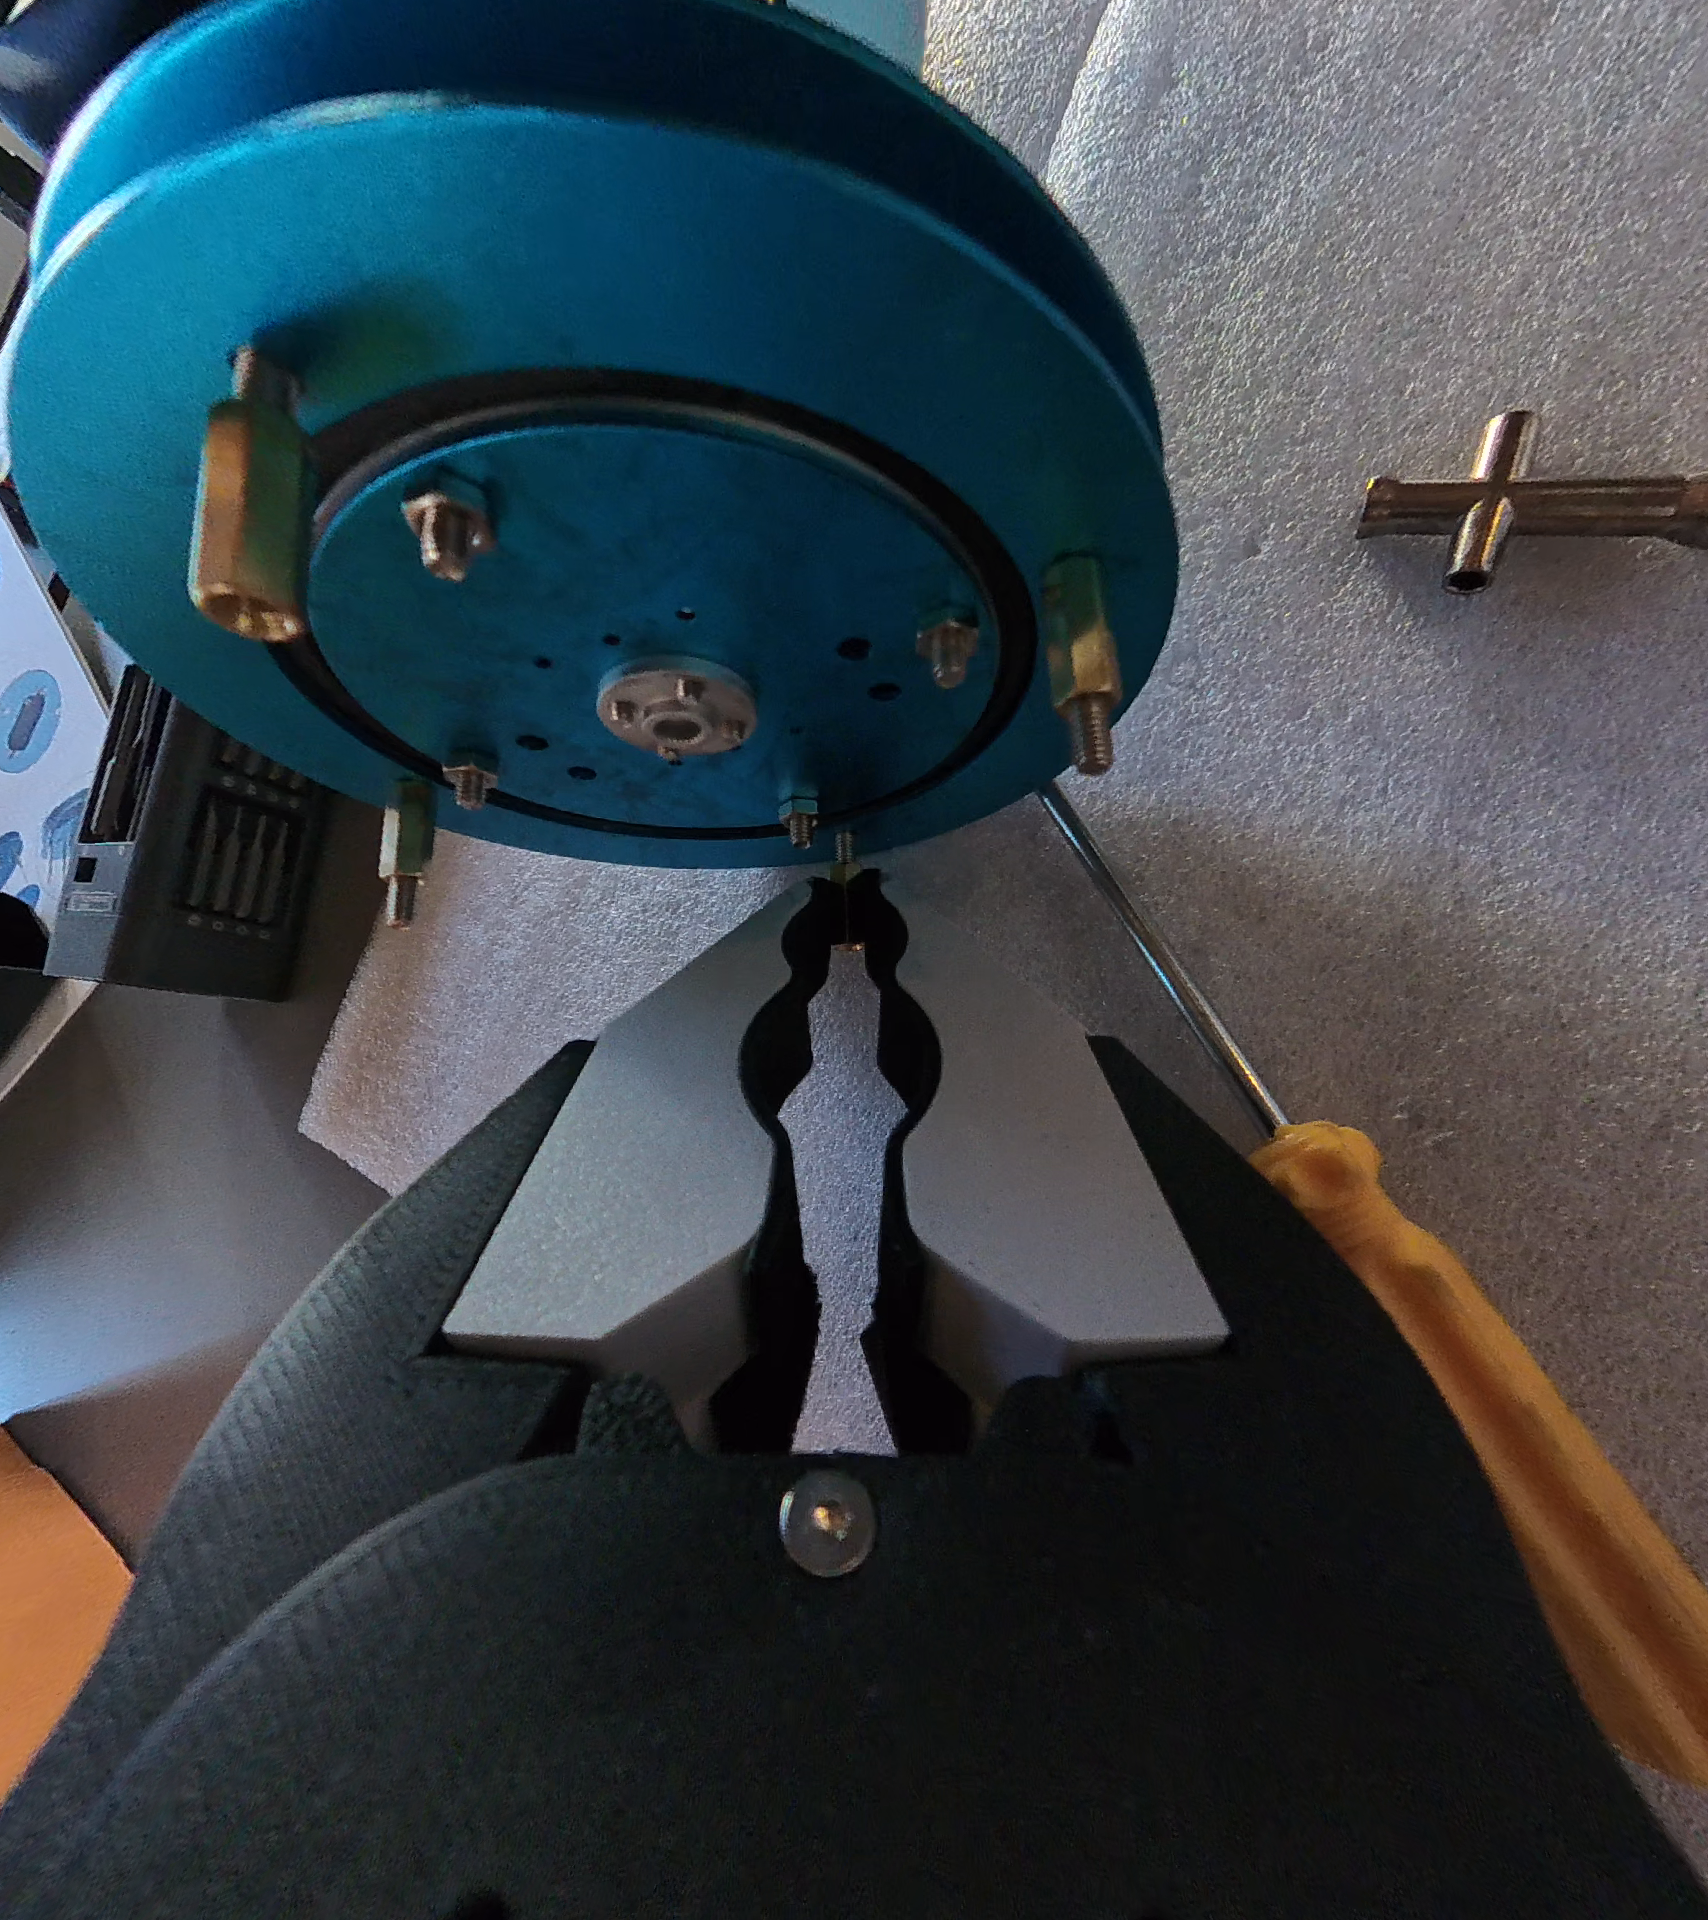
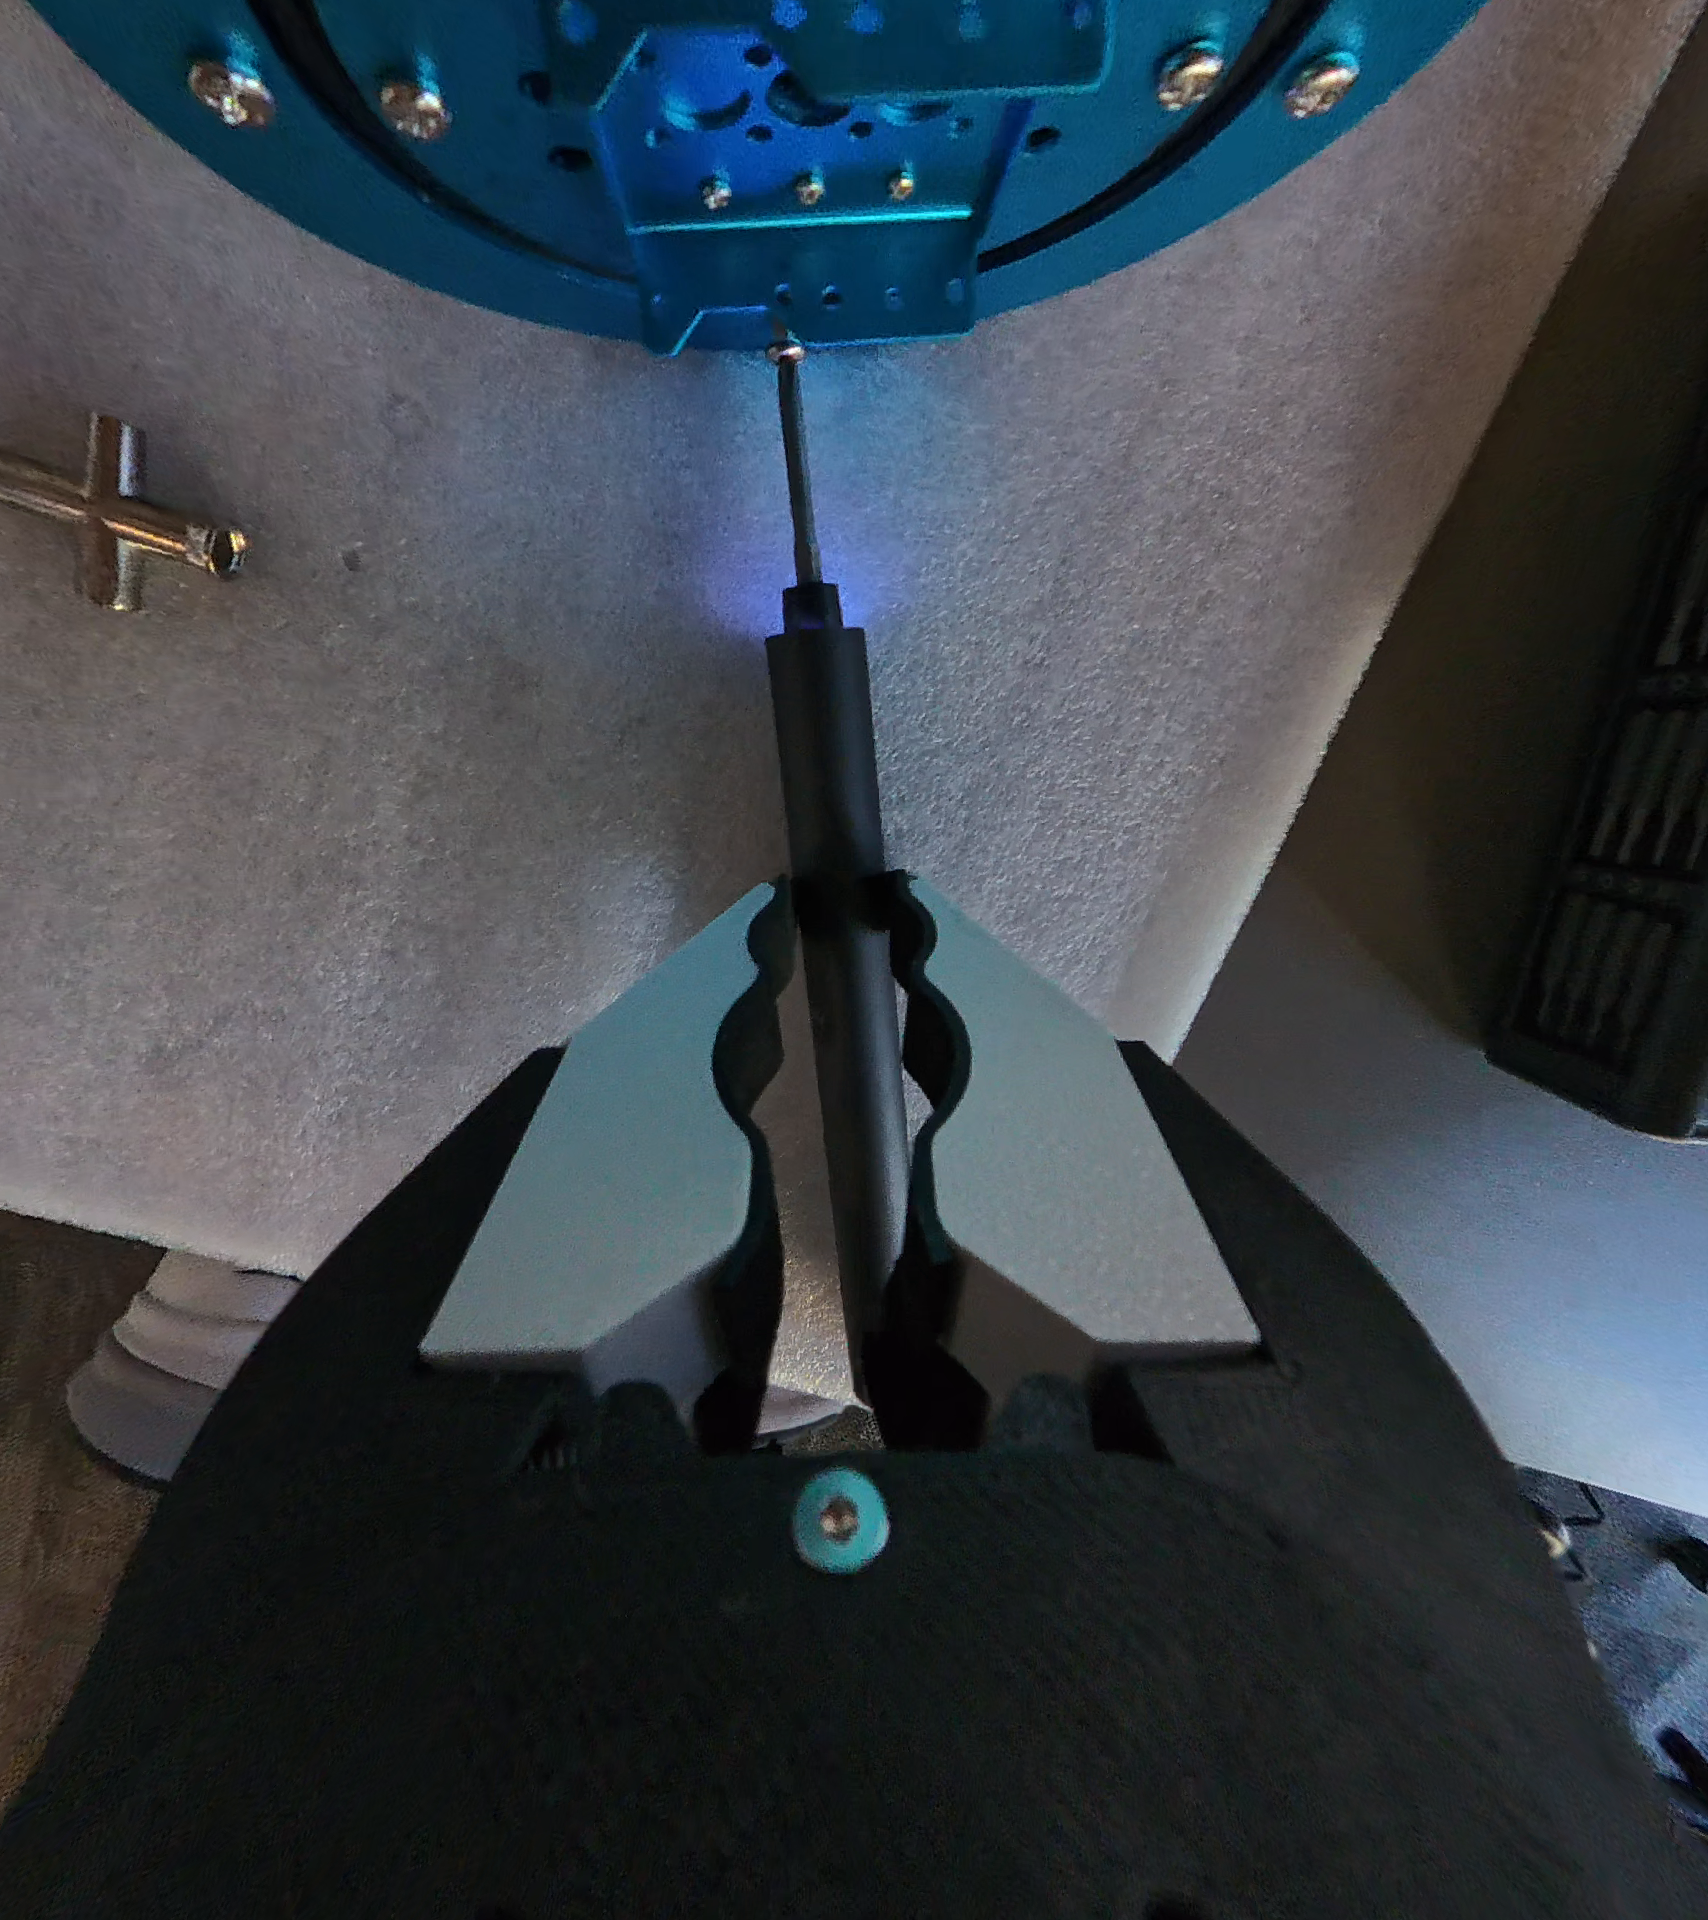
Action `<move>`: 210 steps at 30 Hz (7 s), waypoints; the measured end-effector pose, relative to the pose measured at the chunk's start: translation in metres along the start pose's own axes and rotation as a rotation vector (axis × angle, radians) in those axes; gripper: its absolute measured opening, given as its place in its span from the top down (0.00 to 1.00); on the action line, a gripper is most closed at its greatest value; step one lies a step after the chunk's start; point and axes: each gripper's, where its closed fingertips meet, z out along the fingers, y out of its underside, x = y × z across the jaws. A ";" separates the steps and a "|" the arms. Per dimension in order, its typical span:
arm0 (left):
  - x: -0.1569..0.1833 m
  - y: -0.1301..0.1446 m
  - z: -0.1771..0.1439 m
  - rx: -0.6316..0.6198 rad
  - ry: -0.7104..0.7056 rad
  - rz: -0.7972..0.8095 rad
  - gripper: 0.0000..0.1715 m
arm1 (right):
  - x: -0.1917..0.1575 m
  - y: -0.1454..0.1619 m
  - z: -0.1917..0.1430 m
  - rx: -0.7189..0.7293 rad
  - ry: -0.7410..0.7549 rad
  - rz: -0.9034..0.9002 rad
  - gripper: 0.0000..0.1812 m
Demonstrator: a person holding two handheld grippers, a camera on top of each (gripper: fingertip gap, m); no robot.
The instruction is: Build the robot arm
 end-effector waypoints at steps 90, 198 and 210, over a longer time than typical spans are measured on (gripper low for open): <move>0.000 0.000 0.001 -0.017 -0.025 0.055 0.97 | -0.002 -0.004 -0.006 0.112 -0.370 0.206 0.92; 0.000 -0.001 0.001 0.037 -0.029 0.042 0.97 | -0.002 0.000 -0.005 0.297 -0.292 0.121 0.91; 0.000 -0.001 0.001 0.032 -0.034 0.045 0.97 | -0.004 -0.006 -0.003 0.268 -0.263 0.114 0.91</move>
